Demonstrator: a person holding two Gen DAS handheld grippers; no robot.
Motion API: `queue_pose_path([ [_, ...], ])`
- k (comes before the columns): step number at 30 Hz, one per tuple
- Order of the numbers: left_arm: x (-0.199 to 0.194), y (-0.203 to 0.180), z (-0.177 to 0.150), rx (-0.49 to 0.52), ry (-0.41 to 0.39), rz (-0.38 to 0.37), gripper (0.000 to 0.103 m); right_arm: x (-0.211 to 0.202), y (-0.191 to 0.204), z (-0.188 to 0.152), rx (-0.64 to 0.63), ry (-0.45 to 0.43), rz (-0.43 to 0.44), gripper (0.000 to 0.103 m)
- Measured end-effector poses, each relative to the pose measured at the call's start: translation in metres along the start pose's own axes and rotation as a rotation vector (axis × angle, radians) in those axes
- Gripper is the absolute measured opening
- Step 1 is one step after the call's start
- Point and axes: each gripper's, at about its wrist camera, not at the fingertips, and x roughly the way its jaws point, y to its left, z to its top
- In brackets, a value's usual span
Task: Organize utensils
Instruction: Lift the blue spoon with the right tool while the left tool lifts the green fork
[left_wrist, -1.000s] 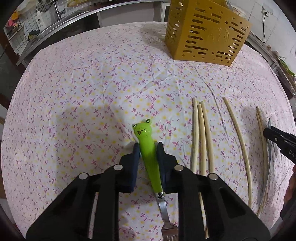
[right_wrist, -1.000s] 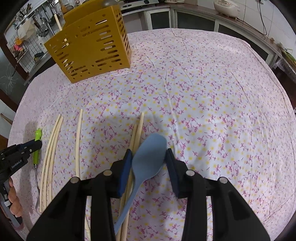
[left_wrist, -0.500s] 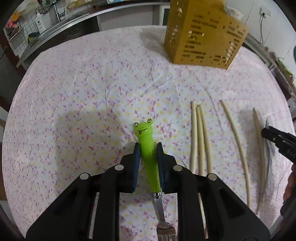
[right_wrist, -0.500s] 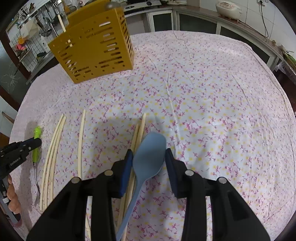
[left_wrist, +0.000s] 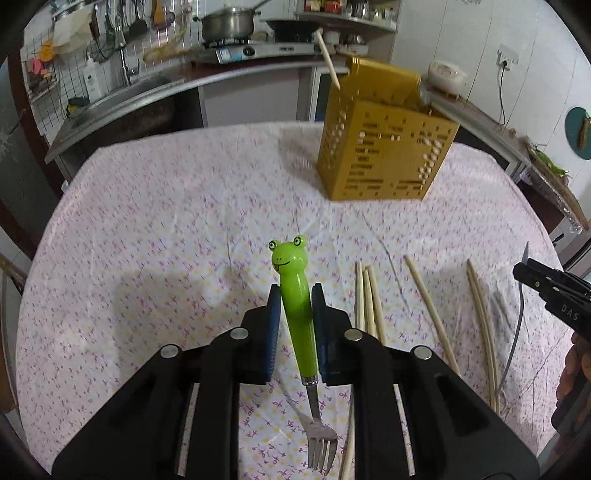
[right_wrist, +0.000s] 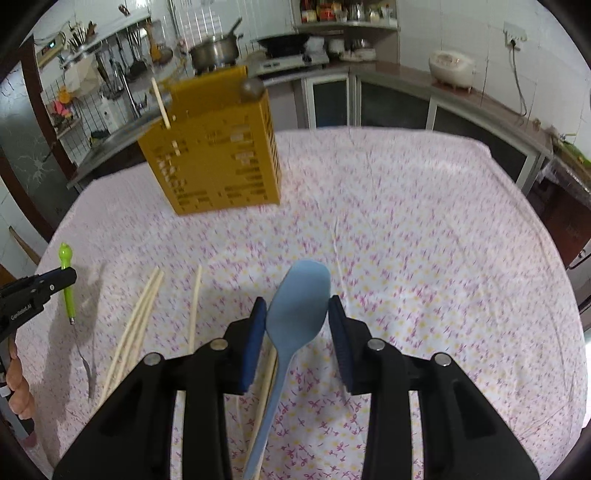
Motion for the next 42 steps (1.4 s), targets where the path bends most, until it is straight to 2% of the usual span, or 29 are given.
queue_pose_path([
  [7,-0.027,-0.003,0.007,0.026,-0.109,0.018,0.015,-0.028,0.005,0.014,-0.011,-0.121,-0.008,0.034],
  [8,-0.032,-0.004,0.009,0.026,-0.125,0.019,0.015,-0.03,0.006,0.016,-0.011,-0.133,-0.008,0.029],
  [9,-0.035,-0.004,0.01,0.027,-0.137,0.015,0.014,-0.031,0.007,0.017,-0.012,-0.137,-0.006,0.01],
  [14,-0.05,-0.008,0.017,0.043,-0.187,0.025,0.013,-0.028,0.006,0.025,-0.014,-0.142,-0.011,0.009],
  [19,-0.049,-0.007,0.025,0.032,-0.185,0.015,0.013,-0.024,0.0,0.027,0.009,-0.135,0.02,0.009],
  [31,-0.061,-0.011,0.047,0.03,-0.219,0.004,0.012,-0.043,0.002,0.05,-0.006,-0.211,0.031,0.004],
  [35,-0.063,-0.012,0.055,0.026,-0.226,0.001,0.012,-0.042,0.0,0.056,-0.009,-0.209,0.034,0.004],
  [38,-0.061,-0.012,0.056,0.027,-0.222,-0.002,0.012,-0.03,-0.004,0.058,-0.004,-0.173,0.031,0.004],
  [41,-0.057,-0.011,0.054,0.024,-0.209,-0.008,0.012,-0.002,-0.009,0.056,0.001,-0.084,0.057,0.004],
  [42,-0.055,-0.011,0.054,0.025,-0.206,-0.007,0.012,0.007,-0.009,0.055,0.001,-0.066,0.054,0.007],
])
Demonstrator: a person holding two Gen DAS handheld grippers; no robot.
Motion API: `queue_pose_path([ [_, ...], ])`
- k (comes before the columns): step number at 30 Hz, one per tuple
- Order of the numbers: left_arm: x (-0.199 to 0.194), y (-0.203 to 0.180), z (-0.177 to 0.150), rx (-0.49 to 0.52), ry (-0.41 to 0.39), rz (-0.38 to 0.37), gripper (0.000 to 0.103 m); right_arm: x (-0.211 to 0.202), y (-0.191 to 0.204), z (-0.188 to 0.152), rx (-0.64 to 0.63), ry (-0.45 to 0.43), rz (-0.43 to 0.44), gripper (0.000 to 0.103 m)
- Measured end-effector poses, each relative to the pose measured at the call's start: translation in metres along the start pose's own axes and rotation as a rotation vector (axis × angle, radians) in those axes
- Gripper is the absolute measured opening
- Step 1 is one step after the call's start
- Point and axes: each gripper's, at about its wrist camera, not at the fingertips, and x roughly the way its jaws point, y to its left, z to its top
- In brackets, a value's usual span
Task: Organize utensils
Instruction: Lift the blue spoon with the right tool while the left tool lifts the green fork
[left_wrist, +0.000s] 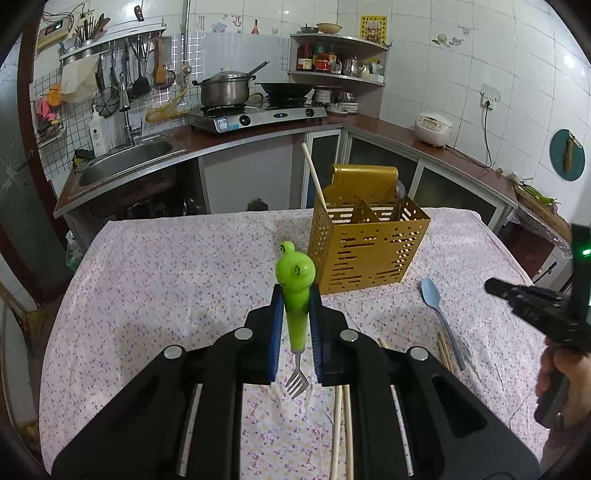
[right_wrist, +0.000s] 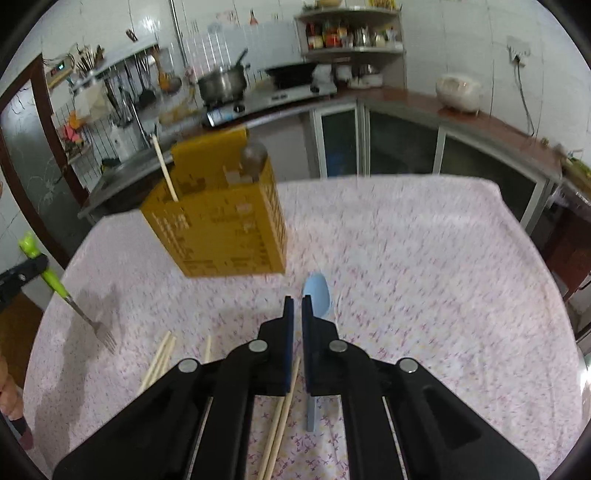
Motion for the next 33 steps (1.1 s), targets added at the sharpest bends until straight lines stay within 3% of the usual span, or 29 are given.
queue_pose_path([
  [6,0.007,0.006,0.002,0.002,0.019,0.007,0.012,0.046,-0.012,-0.009,0.03,0.091,-0.021,0.008],
  [14,0.03,0.021,0.011,-0.02,0.048,0.02,0.012,0.068,-0.016,-0.009,0.031,0.128,-0.042,0.009],
  [16,0.037,0.024,0.014,-0.026,0.055,0.019,0.012,0.071,-0.015,-0.005,0.034,0.132,-0.042,0.024],
  [17,0.04,0.025,0.014,-0.027,0.058,0.019,0.012,0.074,-0.014,-0.003,0.035,0.13,-0.048,0.05],
  [18,0.044,0.027,0.016,-0.027,0.064,0.018,0.012,0.076,-0.014,-0.001,0.032,0.126,-0.056,0.059],
  [29,0.068,0.041,0.027,-0.052,0.098,0.012,0.013,0.133,-0.004,0.015,0.003,0.241,-0.111,0.057],
  [33,0.071,0.037,0.029,-0.043,0.102,0.013,0.013,0.139,-0.003,0.016,0.0,0.254,-0.148,0.033],
])
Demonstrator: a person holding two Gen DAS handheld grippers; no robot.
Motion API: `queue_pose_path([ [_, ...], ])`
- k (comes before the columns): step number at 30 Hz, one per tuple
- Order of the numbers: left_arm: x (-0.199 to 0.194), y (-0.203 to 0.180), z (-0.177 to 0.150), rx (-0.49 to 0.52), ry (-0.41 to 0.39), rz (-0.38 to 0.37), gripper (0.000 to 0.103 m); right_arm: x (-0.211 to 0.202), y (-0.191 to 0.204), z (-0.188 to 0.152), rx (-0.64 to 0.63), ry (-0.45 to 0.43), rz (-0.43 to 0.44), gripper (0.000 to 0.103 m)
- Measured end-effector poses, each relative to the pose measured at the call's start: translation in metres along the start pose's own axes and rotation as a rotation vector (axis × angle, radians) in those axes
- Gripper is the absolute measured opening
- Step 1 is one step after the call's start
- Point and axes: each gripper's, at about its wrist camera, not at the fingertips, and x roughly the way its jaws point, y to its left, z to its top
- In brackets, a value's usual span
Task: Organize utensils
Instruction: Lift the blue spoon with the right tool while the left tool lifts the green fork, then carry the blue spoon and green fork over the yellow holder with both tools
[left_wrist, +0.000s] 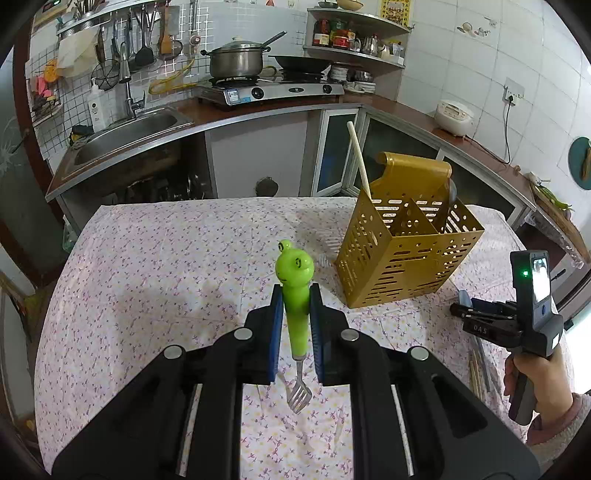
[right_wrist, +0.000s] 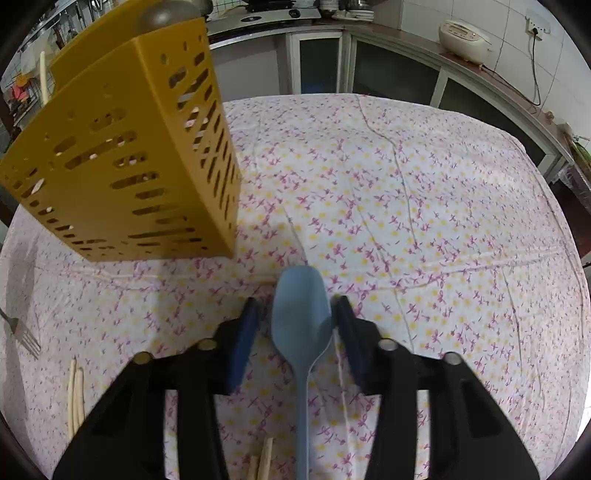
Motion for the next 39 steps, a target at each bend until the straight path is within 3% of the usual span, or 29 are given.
queue_pose_path([
  [7,-0.003,-0.007,0.0,0.013,-0.009,0.0,0.013,-0.023,-0.016,-0.003,0.027,-0.057,0.047,0.033],
  [15,-0.026,-0.023,0.01,0.031,-0.069,-0.017,0.012,-0.106,-0.026,-0.002,0.045,-0.298,0.108,0.033],
  [23,-0.036,-0.042,0.028,0.042,-0.1,-0.04,0.012,-0.152,-0.021,0.018,0.038,-0.474,0.117,0.033],
  [39,-0.096,-0.081,0.111,0.058,-0.261,-0.123,0.012,-0.207,0.006,0.082,0.044,-0.706,0.18,0.033],
])
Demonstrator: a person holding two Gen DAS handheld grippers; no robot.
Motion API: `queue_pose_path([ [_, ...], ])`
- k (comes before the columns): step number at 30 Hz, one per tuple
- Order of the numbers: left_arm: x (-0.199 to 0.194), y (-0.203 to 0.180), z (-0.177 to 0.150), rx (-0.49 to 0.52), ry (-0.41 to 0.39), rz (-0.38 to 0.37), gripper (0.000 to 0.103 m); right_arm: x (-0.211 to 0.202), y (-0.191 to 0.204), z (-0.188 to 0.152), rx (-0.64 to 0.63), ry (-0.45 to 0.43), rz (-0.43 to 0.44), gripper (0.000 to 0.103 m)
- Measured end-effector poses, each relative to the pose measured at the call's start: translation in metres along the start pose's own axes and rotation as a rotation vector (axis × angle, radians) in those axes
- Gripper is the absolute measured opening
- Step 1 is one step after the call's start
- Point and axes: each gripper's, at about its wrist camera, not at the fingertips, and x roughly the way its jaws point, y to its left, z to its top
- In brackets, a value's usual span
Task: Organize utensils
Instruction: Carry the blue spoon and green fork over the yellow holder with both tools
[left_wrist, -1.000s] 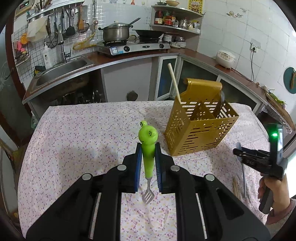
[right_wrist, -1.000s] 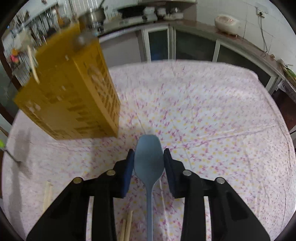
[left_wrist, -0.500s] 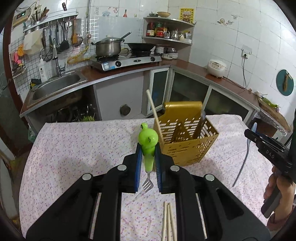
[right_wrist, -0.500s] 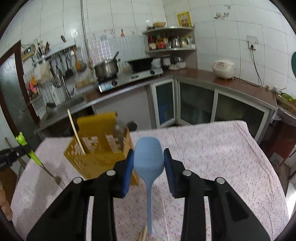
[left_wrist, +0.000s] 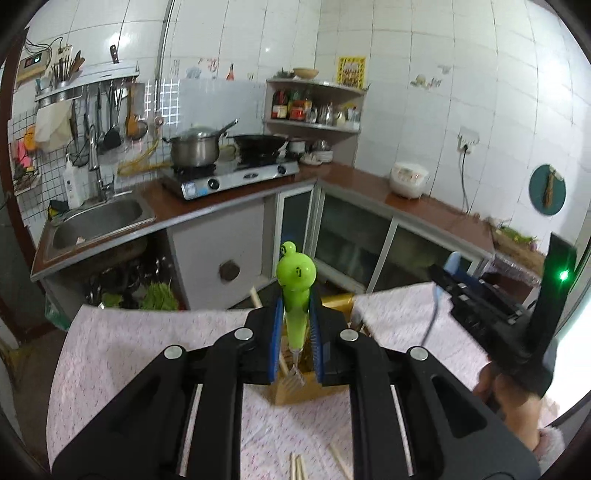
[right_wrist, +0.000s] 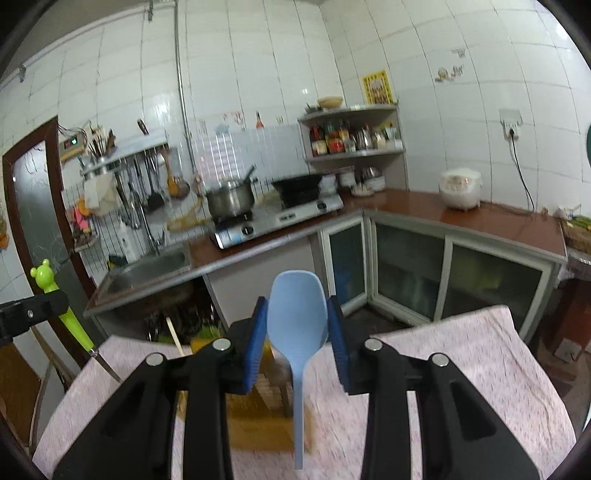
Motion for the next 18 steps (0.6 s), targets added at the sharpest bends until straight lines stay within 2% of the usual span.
queue_pose_path([
  [4,0.018,0.0,0.011,-0.027,-0.002,-0.002,0.012,0.012,0.007,0.014,0.006,-0.049,0.015,0.033],
  [8,0.051,0.006,0.001,-0.06,0.017,-0.011,0.012,0.026,0.013,0.016,0.009,-0.063,0.033,0.033],
  [13,0.094,0.014,-0.018,-0.078,0.064,0.009,0.012,0.05,0.012,0.004,0.017,-0.057,0.04,0.033],
  [18,0.115,0.022,-0.036,-0.078,0.091,0.007,0.012,0.069,0.013,-0.015,-0.01,-0.044,0.051,0.033],
])
